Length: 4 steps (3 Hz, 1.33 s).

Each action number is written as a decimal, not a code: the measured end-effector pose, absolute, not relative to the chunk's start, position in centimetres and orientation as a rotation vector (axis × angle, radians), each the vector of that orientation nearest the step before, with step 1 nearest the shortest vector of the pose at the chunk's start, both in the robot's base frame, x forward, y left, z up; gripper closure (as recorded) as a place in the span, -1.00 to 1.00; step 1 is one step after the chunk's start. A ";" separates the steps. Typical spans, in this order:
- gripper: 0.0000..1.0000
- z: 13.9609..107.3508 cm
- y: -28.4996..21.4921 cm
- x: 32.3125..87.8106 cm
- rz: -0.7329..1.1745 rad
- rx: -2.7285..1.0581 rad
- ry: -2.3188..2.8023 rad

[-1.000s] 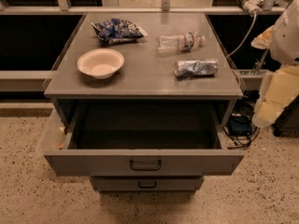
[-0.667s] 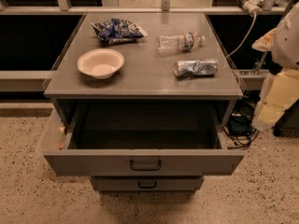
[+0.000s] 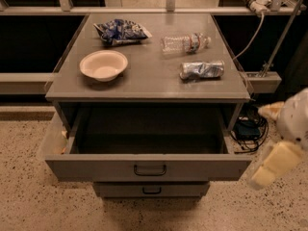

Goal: Close top drawer

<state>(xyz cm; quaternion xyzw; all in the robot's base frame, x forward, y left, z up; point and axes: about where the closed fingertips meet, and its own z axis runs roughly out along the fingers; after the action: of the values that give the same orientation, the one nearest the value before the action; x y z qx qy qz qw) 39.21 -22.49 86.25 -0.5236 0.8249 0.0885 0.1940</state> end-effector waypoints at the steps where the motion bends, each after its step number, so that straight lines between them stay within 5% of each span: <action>1: -0.65 77.1 -21.4 35.9 0.494 -1.373 2.394; 4: 0.77 73.6 -21.1 33.3 0.577 -1.373 2.454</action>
Offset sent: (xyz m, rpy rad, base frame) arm -0.0287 0.0097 -0.0805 0.1152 0.1257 -0.0438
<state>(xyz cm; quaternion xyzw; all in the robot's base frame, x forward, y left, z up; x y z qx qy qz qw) 33.34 -21.07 73.61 -0.4740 0.8470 0.1992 0.1350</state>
